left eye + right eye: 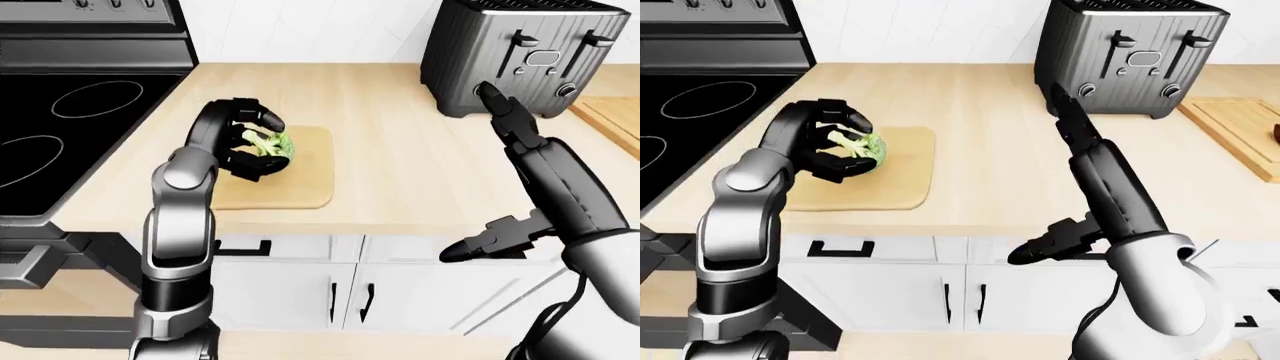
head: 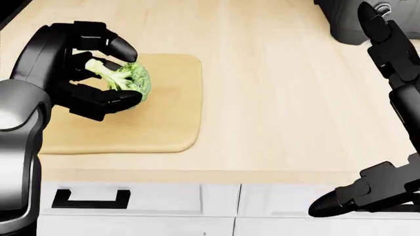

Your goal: Place the broccoli and the sweet potato on separate cutting boards.

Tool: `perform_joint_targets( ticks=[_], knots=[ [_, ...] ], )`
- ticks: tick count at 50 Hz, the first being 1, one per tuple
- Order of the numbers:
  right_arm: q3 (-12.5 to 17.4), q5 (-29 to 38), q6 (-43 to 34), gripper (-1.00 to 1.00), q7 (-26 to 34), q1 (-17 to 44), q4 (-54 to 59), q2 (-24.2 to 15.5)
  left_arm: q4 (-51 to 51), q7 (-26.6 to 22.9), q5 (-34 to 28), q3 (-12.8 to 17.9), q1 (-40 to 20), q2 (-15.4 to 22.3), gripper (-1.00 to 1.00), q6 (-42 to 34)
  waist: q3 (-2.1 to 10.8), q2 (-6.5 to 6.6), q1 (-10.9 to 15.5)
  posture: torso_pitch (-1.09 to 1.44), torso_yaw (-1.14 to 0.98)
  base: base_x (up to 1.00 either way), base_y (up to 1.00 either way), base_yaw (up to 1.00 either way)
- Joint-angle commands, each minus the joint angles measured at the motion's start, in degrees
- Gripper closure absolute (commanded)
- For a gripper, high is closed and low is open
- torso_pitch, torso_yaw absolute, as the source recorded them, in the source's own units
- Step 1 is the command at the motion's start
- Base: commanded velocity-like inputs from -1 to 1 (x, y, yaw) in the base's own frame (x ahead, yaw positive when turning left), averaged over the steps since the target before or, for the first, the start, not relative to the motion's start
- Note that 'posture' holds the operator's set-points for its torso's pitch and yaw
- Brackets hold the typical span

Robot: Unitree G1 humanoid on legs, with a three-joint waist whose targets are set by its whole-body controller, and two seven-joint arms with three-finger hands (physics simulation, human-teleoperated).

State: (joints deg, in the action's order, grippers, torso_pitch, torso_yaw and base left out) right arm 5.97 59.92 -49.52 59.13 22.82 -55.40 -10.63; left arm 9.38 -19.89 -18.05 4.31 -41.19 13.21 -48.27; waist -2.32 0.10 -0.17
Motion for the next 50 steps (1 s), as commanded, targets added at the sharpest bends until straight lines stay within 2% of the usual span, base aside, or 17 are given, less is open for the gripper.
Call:
perform_joint_targets(
  ticks=[1, 2, 7, 17, 18, 27, 28, 30, 34, 37, 50],
  knots=[
    [0.4, -0.2, 1.1, -1.00, -1.2, 0.9, -1.0, -0.3, 1.6, 0.6, -0.4, 0.6, -1.8, 0.5, 0.33, 2.2, 1.23, -0.04, 0.0, 0.00, 0.00, 0.00, 0.00, 0.00],
    [0.3, -0.1, 1.0, -1.00, -1.1, 0.9, -1.2, -0.4, 1.5, 0.6, -0.4, 0.6, -1.7, 0.5, 0.24, 2.3, 1.27, -0.04, 0.0, 0.00, 0.00, 0.00, 0.00, 0.00],
    [0.4, -0.7, 1.2, -1.00, -1.8, 0.4, -1.1, -0.3, 0.3, 1.0, -0.3, 0.9, -1.4, 0.4, 0.11, 3.5, 1.40, -0.03, 0.1, 0.00, 0.00, 0.00, 0.00, 0.00],
    [0.4, -1.2, 1.2, -1.00, -2.3, -0.1, -1.1, -0.4, -0.8, 1.5, -0.2, 1.1, -0.5, 0.6, 0.00, 4.8, 1.69, -0.06, 0.2, 0.00, 0.00, 0.00, 0.00, 0.00],
    [0.4, -1.3, 1.3, -1.00, -2.4, -0.2, -1.1, -0.4, -1.1, 1.6, -0.2, 1.1, -0.4, 0.5, -0.07, 5.0, 1.73, -0.05, 0.2, 0.00, 0.00, 0.00, 0.00, 0.00],
    [0.3, -0.9, 0.8, -1.00, -2.2, 0.0, -1.2, -0.3, -2.1, 2.0, -0.2, 1.1, -0.2, 0.5, -0.24, 5.8, 2.00, -0.04, 0.2, 0.00, 0.00, 0.00, 0.00, 0.00],
    [0.2, -0.7, 0.7, -1.00, -2.0, 0.1, -1.3, -0.4, -2.3, 2.0, -0.2, 1.1, -0.2, 0.5, -0.30, 6.0, 2.02, -0.02, 0.1, 0.00, 0.00, 0.00, 0.00, 0.00],
    [0.2, -0.6, 0.6, -1.00, -1.9, 0.1, -1.3, -0.3, -1.8, 1.8, -0.2, 1.1, -0.3, 0.6, -0.76, 5.6, 2.07, 0.00, 0.1, 0.00, 0.00, 0.00, 0.00, 0.00],
    [0.2, -0.7, 0.7, -1.00, -2.1, -0.2, -1.4, -0.2, -1.5, 1.6, -0.3, 1.0, -0.2, 0.5, -0.84, 5.4, 2.15, 0.05, 0.1, 0.00, 0.00, 0.00, 0.00, 0.00],
    [0.4, -1.0, 0.8, -1.00, -2.2, -0.3, -1.4, -0.2, -1.7, 1.7, -0.3, 1.1, -0.1, 0.5, -1.00, 5.9, 2.16, 0.03, 0.1, 0.00, 0.00, 0.00, 0.00, 0.00],
    [0.4, -1.8, 1.4, -1.00, -3.3, -1.0, -1.1, -0.1, -1.3, 1.8, -0.4, 1.0, 0.2, 0.3, -1.00, 5.7, 2.27, 0.04, 0.0, 0.00, 0.00, 0.00, 0.00, 0.00]
  ],
)
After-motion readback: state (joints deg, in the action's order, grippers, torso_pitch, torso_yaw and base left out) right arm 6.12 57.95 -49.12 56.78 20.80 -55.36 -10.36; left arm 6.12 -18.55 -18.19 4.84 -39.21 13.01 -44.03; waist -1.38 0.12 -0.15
